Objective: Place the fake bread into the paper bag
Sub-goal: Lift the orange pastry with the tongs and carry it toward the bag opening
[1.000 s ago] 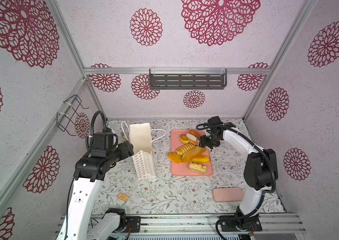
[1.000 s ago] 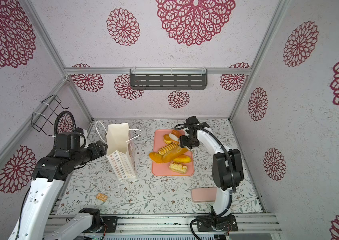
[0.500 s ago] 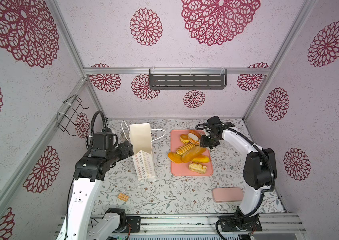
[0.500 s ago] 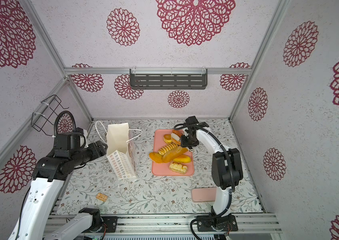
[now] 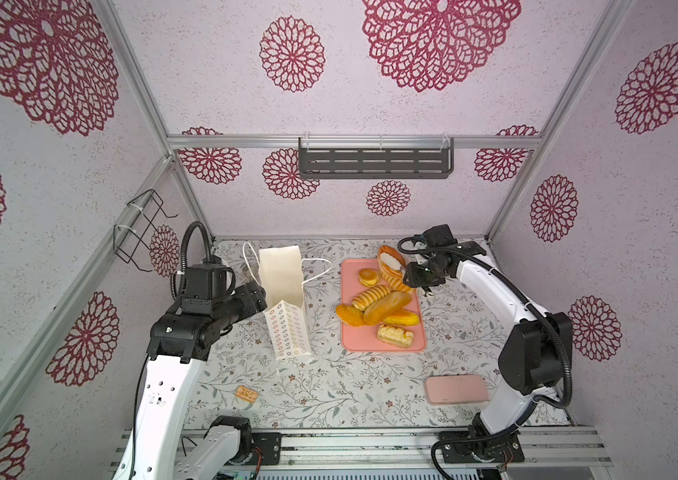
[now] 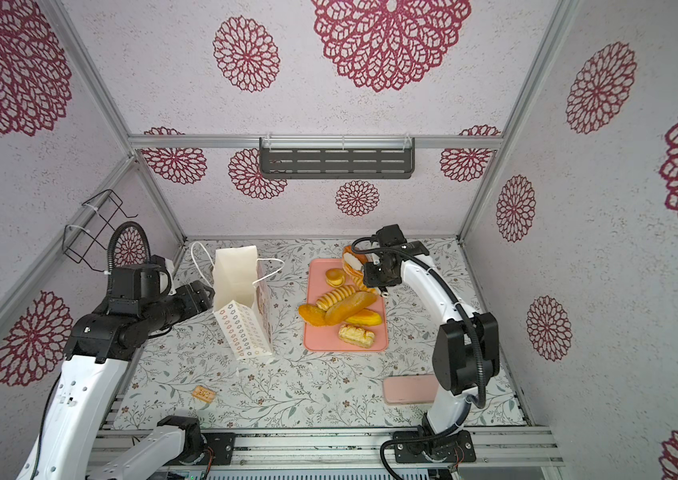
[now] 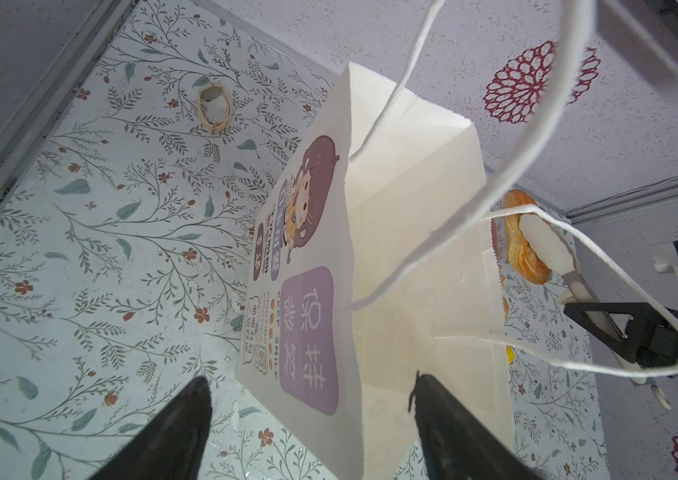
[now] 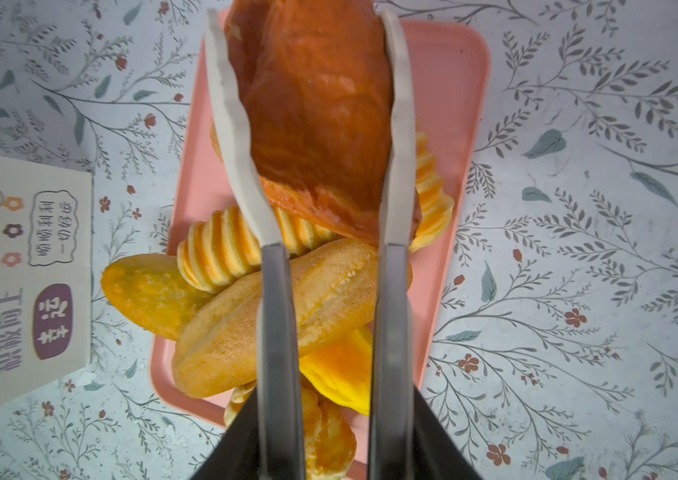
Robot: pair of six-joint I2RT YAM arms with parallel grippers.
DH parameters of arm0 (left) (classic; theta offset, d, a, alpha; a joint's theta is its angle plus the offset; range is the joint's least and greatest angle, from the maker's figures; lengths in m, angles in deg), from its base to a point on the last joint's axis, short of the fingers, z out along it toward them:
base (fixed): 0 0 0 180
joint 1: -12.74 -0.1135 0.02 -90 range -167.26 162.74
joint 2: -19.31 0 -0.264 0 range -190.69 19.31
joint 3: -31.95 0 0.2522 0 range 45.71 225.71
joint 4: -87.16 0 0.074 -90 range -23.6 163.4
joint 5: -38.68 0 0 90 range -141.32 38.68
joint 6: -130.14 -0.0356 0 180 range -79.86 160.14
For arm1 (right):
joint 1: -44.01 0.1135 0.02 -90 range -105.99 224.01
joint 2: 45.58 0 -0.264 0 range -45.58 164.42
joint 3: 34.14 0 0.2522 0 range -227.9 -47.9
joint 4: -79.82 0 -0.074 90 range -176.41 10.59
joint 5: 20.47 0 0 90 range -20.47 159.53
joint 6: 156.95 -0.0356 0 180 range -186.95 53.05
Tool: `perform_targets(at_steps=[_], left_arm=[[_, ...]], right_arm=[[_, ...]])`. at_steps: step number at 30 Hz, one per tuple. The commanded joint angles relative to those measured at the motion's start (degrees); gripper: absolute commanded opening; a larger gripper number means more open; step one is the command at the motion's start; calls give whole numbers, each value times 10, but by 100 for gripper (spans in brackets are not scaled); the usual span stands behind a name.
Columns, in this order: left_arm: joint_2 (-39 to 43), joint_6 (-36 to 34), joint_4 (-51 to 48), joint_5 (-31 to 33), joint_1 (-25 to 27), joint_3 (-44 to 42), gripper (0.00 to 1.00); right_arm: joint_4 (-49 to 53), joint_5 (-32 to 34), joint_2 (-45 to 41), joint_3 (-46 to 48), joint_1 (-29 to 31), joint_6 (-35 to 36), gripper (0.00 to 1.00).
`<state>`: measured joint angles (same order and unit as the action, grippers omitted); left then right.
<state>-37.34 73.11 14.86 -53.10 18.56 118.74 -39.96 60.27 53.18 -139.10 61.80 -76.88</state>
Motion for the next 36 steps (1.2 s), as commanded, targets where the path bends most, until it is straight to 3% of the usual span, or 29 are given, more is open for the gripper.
perform_targets(at_steps=[1,15,25,36], left_arm=[[-2,9,20,3,-6,10,78],[-47,18,59,-17,-5,-1,63],[-54,28,80,-19,-4,-34,48],[-45,44,104,-36,-3,-61,33]], right_arm=[[-33,-38,-54,-21,2,-24,43],[-134,-187,-156,-26,24,-134,42],[-217,-202,-136,-99,152,-207,42],[-310,-151,-37,-166,304,-263,40]])
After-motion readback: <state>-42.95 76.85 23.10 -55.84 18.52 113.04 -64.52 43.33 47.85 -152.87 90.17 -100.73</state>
